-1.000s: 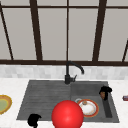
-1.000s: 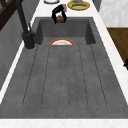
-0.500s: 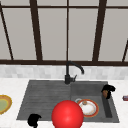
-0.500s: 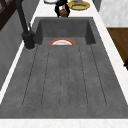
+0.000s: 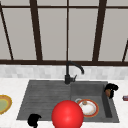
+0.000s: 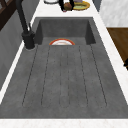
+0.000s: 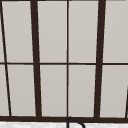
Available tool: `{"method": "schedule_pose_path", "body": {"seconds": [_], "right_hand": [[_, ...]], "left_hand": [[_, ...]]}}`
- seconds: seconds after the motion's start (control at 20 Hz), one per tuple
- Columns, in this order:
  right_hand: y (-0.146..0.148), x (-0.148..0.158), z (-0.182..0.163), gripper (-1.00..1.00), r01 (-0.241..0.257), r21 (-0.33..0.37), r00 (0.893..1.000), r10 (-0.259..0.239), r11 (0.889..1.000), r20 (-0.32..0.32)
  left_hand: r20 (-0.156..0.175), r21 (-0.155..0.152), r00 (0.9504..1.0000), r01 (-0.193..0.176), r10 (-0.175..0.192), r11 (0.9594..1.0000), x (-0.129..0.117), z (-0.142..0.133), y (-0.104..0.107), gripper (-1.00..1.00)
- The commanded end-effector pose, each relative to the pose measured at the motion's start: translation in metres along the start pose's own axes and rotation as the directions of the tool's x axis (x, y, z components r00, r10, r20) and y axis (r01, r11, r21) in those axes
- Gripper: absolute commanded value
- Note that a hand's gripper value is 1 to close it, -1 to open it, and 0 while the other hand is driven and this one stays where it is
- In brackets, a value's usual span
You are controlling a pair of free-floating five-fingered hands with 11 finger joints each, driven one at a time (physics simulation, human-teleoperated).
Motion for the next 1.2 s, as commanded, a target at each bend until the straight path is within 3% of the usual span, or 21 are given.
{"method": "schedule_pose_path", "body": {"seconds": [0.0, 0.45, 0.7, 0.95, 1.1, 1.15], "right_hand": [[-0.008, -0.005, 0.019, 1.00, -0.097, 0.030, 0.994, 0.099, 0.995, -0.045], [-0.023, -0.037, 0.037, 1.00, -0.146, 0.048, 0.988, 0.148, 0.988, -0.048], [-0.026, -0.054, 0.043, 1.00, -0.226, 0.068, 0.970, 0.231, 0.972, -0.080], [-0.027, -0.075, 0.050, 1.00, -0.313, 0.067, 0.940, 0.319, 0.948, -0.119], [-0.010, -0.077, 0.055, 1.00, -0.327, 0.094, 0.930, 0.338, 0.940, -0.146], [-0.005, -0.079, 0.058, 1.00, -0.339, 0.094, 0.922, 0.350, 0.936, -0.168]], "left_hand": [[0.000, 0.000, 1.0000, 0.000, 0.000, 1.0000, 0.000, 0.000, 0.000, 0.00], [0.000, 0.000, 1.0000, 0.000, 0.000, 1.0000, 0.000, 0.000, 0.000, 0.00], [0.000, 0.000, 1.0000, 0.000, 0.000, 1.0000, 0.000, 0.000, 0.000, 0.00], [0.000, 0.000, 1.0000, 0.000, 0.000, 1.0000, 0.000, 0.000, 0.000, 0.00], [0.000, 0.000, 1.0000, 0.000, 0.000, 1.0000, 0.000, 0.000, 0.000, 0.00], [0.000, 0.000, 1.0000, 0.000, 0.000, 1.0000, 0.000, 0.000, 0.000, 0.00]]}}
